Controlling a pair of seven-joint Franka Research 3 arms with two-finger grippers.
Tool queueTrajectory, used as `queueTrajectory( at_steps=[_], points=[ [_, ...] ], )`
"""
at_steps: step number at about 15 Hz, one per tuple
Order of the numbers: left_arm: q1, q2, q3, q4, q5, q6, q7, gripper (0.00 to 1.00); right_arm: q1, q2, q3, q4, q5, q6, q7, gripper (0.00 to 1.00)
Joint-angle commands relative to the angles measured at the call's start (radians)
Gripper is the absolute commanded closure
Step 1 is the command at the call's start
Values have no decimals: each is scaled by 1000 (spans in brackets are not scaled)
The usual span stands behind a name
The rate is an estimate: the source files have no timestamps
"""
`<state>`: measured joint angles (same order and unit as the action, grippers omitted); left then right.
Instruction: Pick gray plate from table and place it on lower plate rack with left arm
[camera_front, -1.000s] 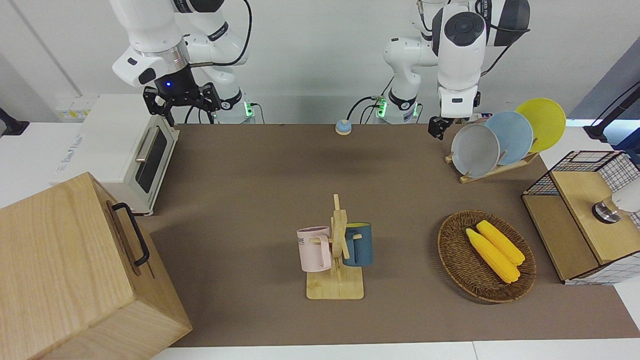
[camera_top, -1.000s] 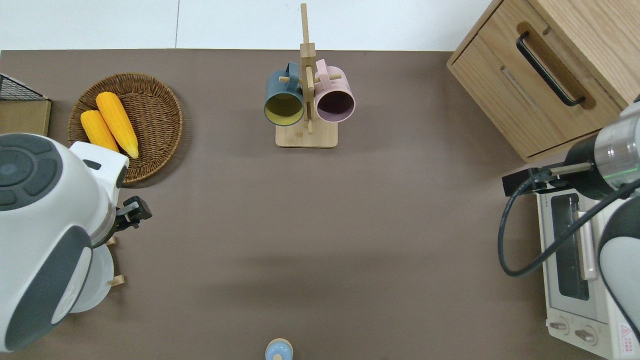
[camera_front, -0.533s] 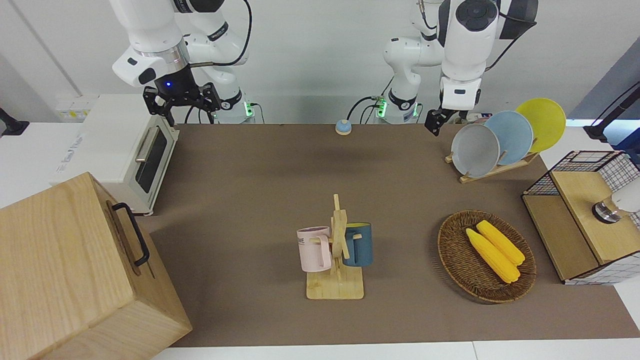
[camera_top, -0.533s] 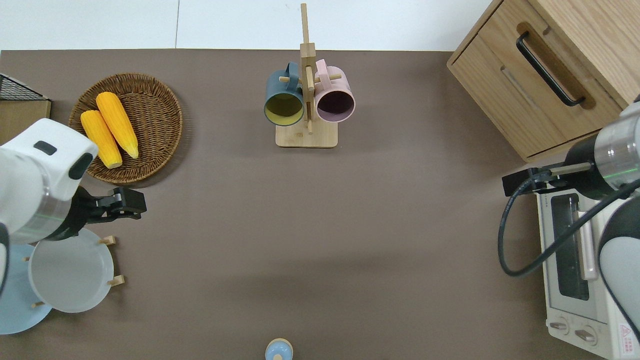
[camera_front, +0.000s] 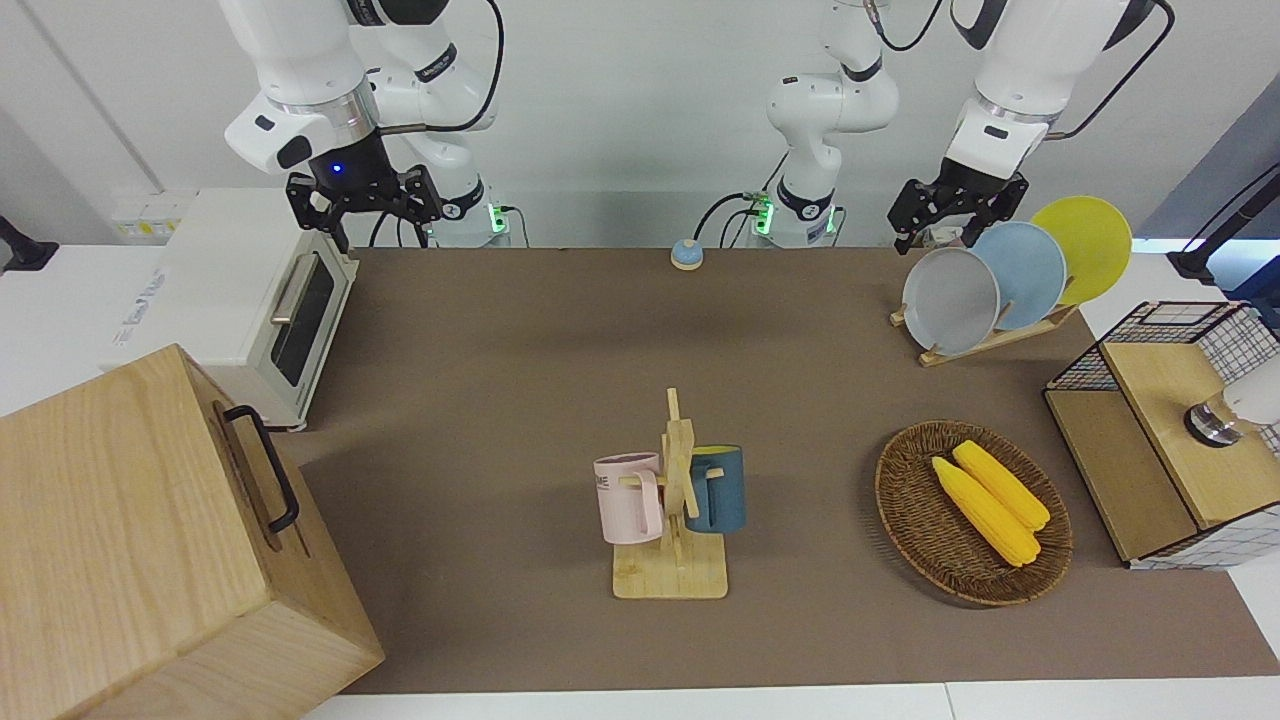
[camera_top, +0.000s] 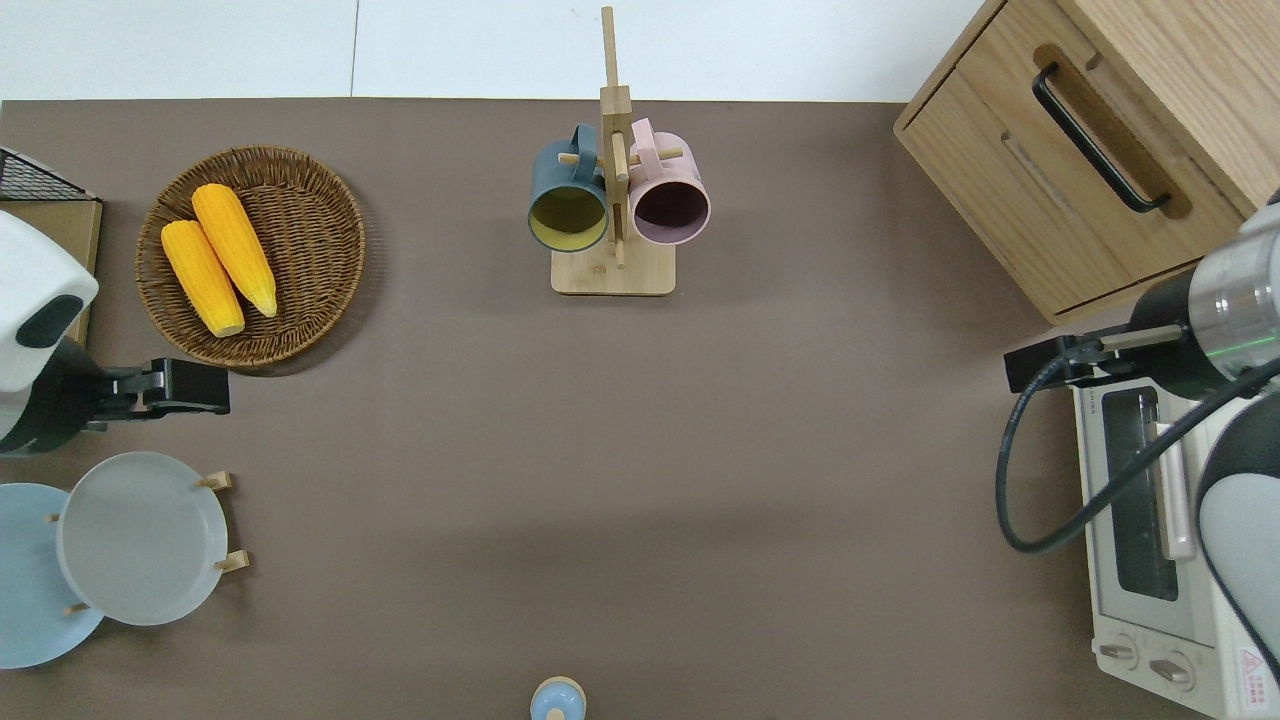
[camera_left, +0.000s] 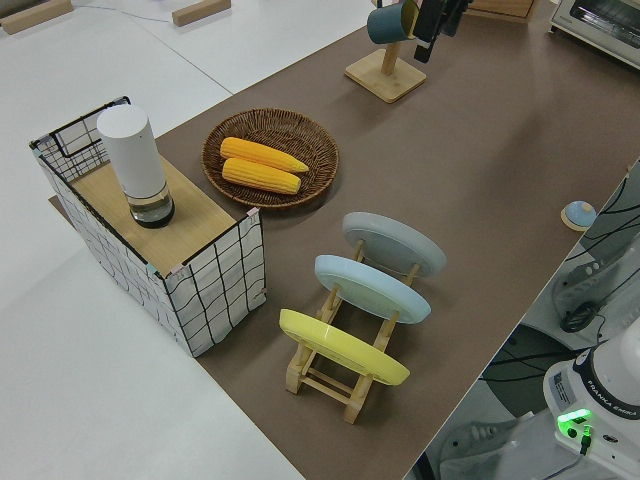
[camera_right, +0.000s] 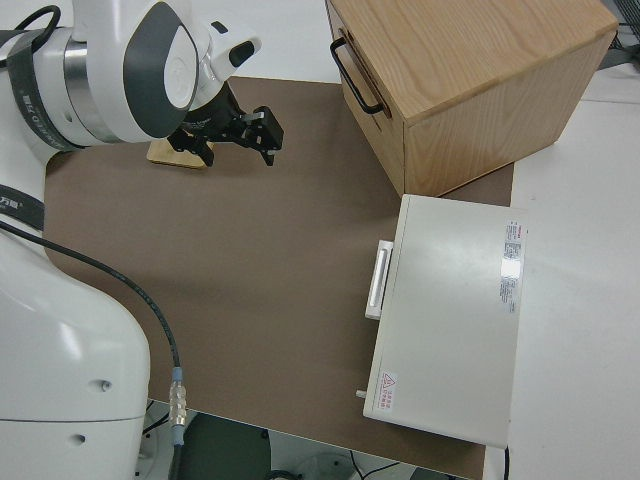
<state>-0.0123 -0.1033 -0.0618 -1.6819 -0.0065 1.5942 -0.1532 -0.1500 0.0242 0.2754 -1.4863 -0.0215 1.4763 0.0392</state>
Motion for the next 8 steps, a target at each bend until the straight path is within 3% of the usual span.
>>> queueTrajectory(
  at_steps=[1, 3, 8],
  points=[
    [3, -61, 14, -97, -20, 73, 60, 0, -19, -3, 18, 9, -2, -14, 13, 17],
    [3, -93, 16, -142, -27, 84, 60, 0, -19, -3, 18, 9, -2, -13, 13, 17],
    [5, -92, 16, -139, -49, 90, 63, 0, -19, -3, 18, 9, -2, -14, 13, 17]
  ],
)
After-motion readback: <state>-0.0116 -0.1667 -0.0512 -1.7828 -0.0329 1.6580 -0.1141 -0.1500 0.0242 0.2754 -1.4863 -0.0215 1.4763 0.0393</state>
